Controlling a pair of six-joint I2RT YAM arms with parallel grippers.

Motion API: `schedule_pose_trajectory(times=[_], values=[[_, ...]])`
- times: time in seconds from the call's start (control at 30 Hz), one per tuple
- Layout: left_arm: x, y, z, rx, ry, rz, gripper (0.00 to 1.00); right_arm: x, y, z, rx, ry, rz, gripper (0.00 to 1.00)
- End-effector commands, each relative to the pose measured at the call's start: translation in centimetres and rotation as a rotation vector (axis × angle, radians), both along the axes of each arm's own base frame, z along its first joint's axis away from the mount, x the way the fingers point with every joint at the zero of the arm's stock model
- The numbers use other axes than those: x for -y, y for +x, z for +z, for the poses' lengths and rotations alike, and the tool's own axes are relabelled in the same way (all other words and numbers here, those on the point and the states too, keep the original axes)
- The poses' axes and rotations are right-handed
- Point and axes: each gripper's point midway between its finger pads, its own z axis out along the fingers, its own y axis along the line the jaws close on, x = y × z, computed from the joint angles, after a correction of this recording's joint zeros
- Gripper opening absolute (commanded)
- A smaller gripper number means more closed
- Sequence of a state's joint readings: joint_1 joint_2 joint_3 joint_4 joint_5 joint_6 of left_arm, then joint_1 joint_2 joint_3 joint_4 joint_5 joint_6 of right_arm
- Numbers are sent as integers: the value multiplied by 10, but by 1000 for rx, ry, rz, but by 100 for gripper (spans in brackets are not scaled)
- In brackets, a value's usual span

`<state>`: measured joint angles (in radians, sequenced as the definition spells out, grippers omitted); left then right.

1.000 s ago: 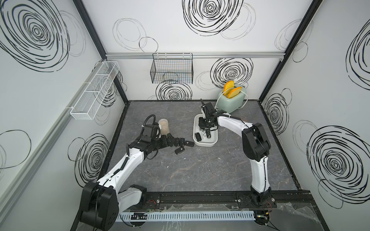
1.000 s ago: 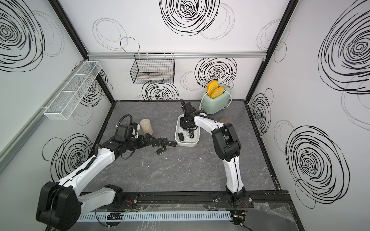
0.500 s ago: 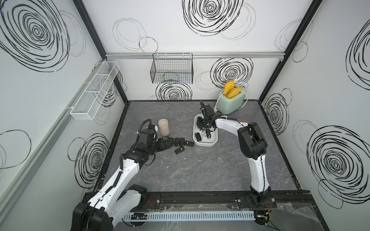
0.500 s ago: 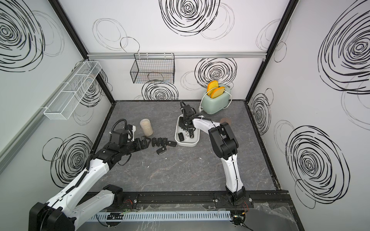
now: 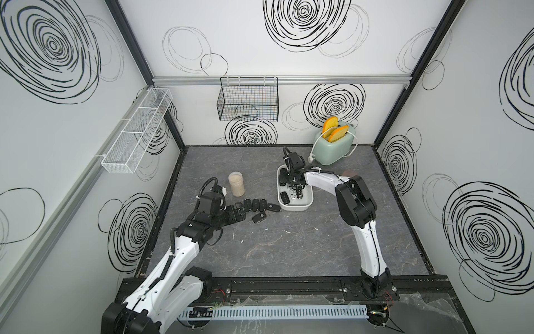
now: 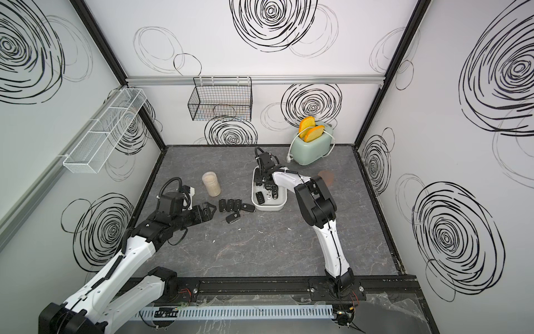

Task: Place the car key into the storage box
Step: Place the car key in the storage box, then pick up the car key from the center of the board.

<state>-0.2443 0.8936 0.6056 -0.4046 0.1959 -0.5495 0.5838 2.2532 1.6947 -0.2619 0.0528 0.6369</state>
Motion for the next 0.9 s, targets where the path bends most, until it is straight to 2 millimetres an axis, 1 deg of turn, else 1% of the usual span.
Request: schedule_pose_trajectory(times=[0.0, 0.1, 0.17, 0.23, 0.3, 0.47, 0.5, 0.63, 0.77, 0.83, 0.87], values=[[1, 1, 7, 28, 3, -8, 98, -4, -6, 23, 29, 8, -11, 55], [3, 3, 9, 33, -4, -12, 98, 3, -11, 43, 58, 11, -11, 55], [4, 4, 11, 38, -6, -16, 98, 8, -19, 60, 88, 19, -3, 55], [6, 7, 14, 46, -10, -21, 98, 14, -31, 78, 119, 40, 15, 57], [9, 9, 16, 52, -18, -29, 98, 17, -47, 95, 146, 69, 48, 59], [16, 13, 18, 59, -35, -29, 98, 20, -94, 127, 210, 121, 162, 67], [17, 13, 18, 58, -41, -28, 98, 19, -105, 139, 237, 138, 188, 69], [21, 10, 19, 62, -72, -17, 98, 15, -148, 154, 283, 167, 300, 75], [25, 3, 20, 58, -112, -10, 98, 4, -189, 162, 301, 179, 441, 76], [27, 0, 19, 59, -131, -15, 98, -4, -210, 163, 297, 191, 520, 76], [28, -2, 18, 56, -135, -18, 98, -8, -217, 164, 296, 204, 548, 76]])
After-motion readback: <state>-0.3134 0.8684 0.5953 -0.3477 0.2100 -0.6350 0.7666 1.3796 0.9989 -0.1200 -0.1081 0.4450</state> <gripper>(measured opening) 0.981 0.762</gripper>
